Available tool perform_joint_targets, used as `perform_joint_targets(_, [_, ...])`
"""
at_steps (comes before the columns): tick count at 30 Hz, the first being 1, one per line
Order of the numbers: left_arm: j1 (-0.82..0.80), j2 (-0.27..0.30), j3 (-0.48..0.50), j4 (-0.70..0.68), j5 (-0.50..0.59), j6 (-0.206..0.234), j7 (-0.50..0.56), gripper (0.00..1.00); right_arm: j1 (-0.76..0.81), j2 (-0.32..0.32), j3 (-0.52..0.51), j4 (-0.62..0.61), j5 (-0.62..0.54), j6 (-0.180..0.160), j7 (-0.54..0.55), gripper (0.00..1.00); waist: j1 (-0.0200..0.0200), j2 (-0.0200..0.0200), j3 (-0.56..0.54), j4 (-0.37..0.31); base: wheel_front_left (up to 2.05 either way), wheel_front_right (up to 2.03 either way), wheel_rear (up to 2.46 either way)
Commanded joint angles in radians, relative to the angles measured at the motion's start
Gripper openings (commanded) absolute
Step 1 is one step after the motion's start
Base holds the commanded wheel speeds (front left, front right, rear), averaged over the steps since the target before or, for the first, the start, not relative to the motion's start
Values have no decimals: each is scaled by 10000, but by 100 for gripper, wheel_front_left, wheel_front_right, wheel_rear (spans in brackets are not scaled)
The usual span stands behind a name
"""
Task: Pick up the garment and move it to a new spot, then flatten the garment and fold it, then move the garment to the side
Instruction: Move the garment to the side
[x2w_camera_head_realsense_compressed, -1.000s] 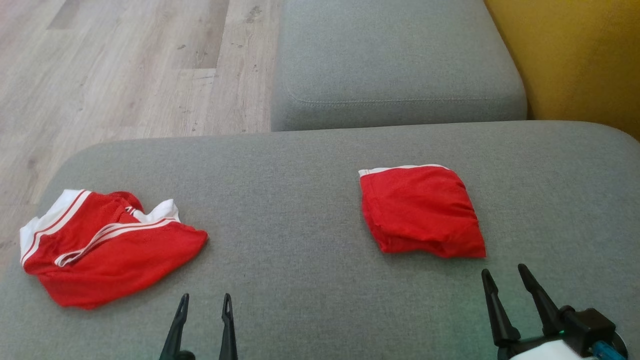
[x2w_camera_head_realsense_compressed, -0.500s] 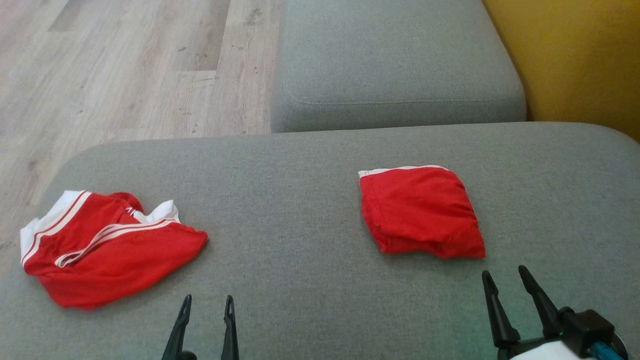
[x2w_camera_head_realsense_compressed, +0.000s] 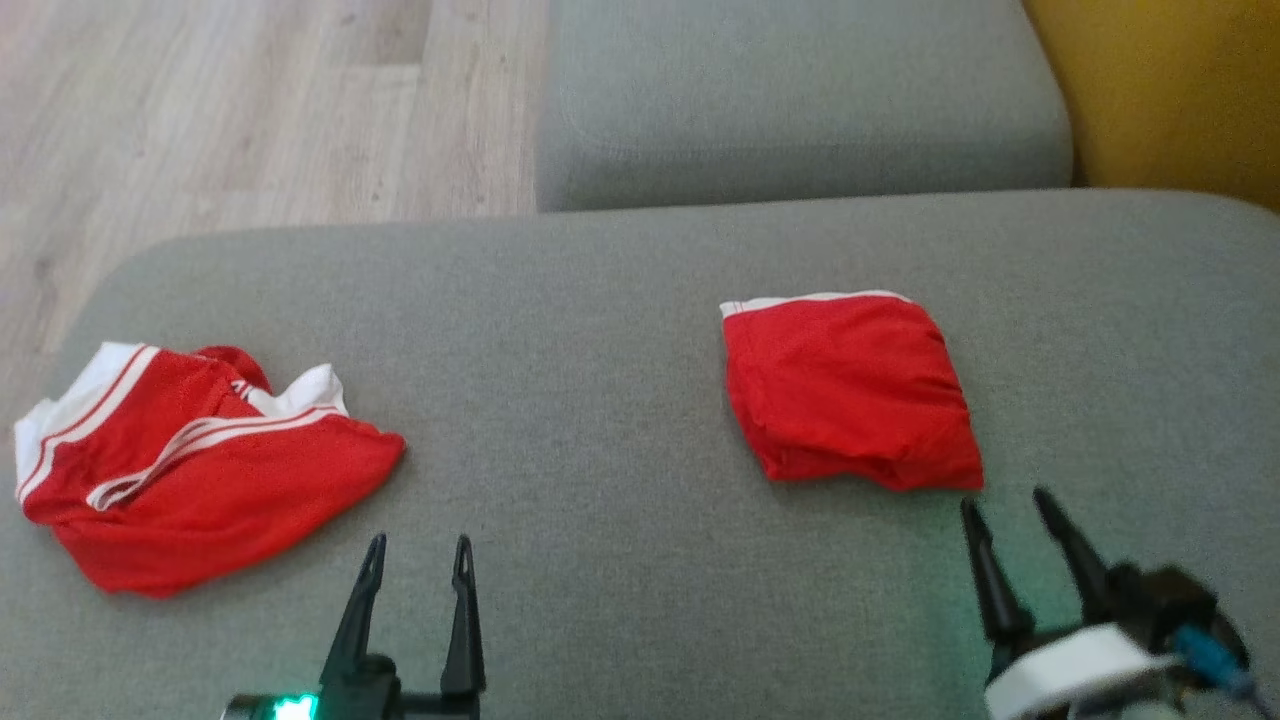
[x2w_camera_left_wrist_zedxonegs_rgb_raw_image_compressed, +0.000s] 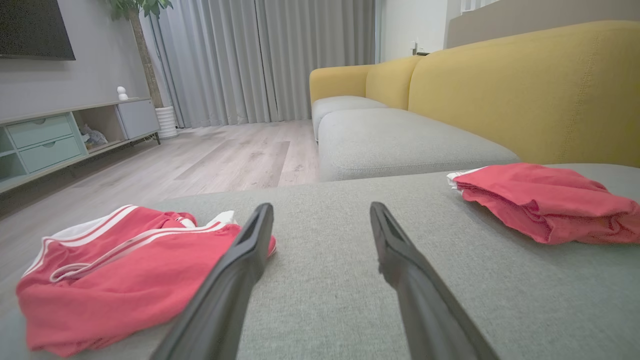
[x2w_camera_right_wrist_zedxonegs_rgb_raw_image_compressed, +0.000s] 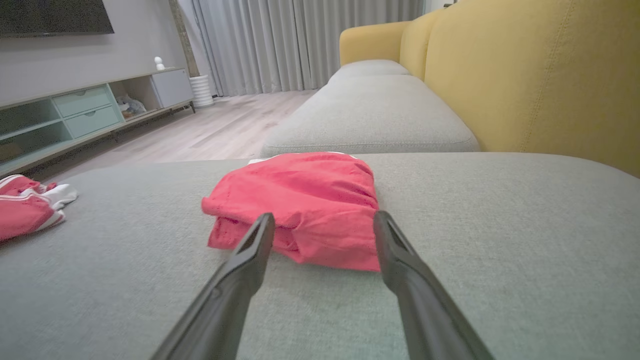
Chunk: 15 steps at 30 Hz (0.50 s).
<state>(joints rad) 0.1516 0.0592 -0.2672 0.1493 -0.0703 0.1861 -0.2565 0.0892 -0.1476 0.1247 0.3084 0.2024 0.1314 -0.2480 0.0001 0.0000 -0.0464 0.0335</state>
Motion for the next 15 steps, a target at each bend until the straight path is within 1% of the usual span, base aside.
perform_joint_targets(1, [-570, -78, 224, -395, 105, 109, -53, 100, -766, -350, 195, -142, 97, -7, -137, 100, -1, 0, 244, 11, 0, 0, 0])
perform_joint_targets(4, [-769, -81, 165, -534, 185, 210, -53, 100, -1515, -679, 219, 502, 302, -7, -137, 100, -1, 0, 554, 66, 0, 0, 0])
perform_joint_targets(8, [-1071, -83, -55, -760, 306, 185, -53, 100, -2782, -1101, 213, 1355, 705, -7, -112, 100, -1, 0, 1079, 200, 0, 0, 0])
perform_joint_targets(12, [-1339, -85, -260, -889, 412, 120, -53, 100, -3890, -1525, 558, 2483, 1052, -7, 443, 100, -1, 0, 1508, 347, 0, 0, 0])
perform_joint_targets(15, [-1510, -85, -356, -972, 465, 138, -53, 100, -4588, -1697, 774, 3325, 1274, -7, 986, 100, -1, 0, 1796, 424, 0, 0, 0])
